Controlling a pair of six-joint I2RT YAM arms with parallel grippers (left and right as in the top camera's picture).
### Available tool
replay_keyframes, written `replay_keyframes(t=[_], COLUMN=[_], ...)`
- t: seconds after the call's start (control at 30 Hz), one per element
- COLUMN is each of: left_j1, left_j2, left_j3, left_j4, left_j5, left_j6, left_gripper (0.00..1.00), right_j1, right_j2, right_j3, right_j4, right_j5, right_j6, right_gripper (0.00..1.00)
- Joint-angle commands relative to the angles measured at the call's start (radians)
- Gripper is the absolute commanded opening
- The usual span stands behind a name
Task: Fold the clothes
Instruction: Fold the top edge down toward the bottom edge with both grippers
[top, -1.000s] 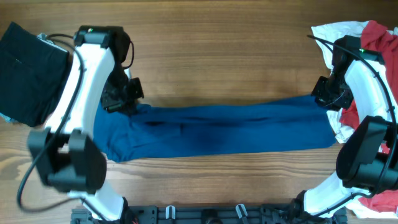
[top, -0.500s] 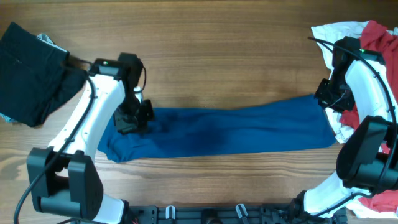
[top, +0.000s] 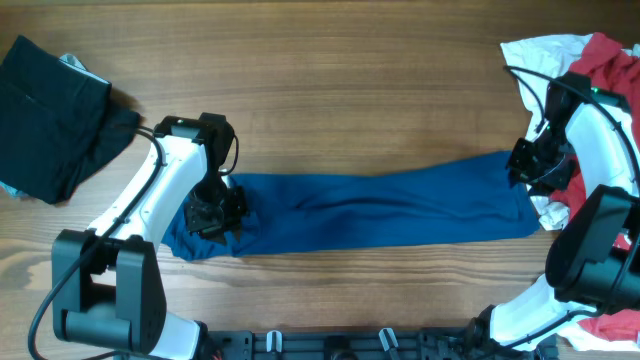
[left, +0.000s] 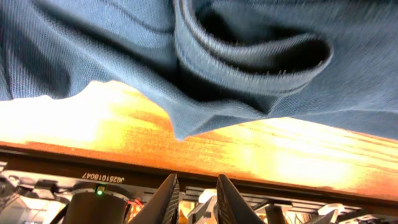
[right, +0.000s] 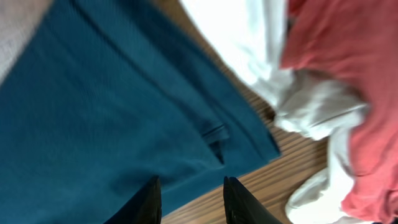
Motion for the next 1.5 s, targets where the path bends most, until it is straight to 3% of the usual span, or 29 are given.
replay_keyframes(t=[0.0, 0.13, 0.3, 0.5, 0.67, 0.83, 1.2, 1.3, 1.47], left_j1=[-0.005, -0.004, -0.005, -0.009, -0.05, -0.084, -0.083, -0.083, -0.083], left_j2=[-0.003, -0.003, -0.003, -0.003, -0.002, -0.002, -0.002, -0.002, -0.002], left_j3=[-0.005, -0.004, -0.005, -0.008, -0.085, -0.173, -0.249, -0.257, -0.323], left_j4=[0.001, 0.105, 0.261, 0.298, 0.401, 0.496, 0.564, 0.561, 0.602], left_j5=[-0.003, -0.002, 0.097, 0.123, 0.123, 0.122, 0.107, 0.107, 0.106], left_j6=[-0.006, -0.011, -0.01, -0.01, -0.011, -0.019, -0.023, -0.022, -0.023], left_gripper=[0.21, 0.17, 0.2, 0.21, 0.24, 0.24, 0.25, 0.25, 0.26], right_j1=[0.003, 0.006, 0.006, 0.006, 0.016, 0.05, 0.05, 0.05, 0.047], right_j2=[-0.027, -0.027, -0.027, -0.027, -0.027, -0.024, 0.143, 0.21, 0.261], right_j3=[-0.024, -0.024, -0.025, -0.025, -0.025, -0.025, -0.025, -0.025, -0.025], right_j4=[0.001, 0.003, -0.014, -0.041, -0.016, 0.022, 0.082, 0.138, 0.331], right_j5=[-0.071, -0.074, -0.093, -0.093, -0.407, -0.309, -0.24, -0.235, -0.047], right_j6=[-0.026, -0.026, -0.039, -0.052, -0.264, -0.229, -0.199, -0.198, -0.05], right_gripper=[0.34, 0.35, 0.37, 0.44, 0.46, 0.54, 0.55, 0.55, 0.56])
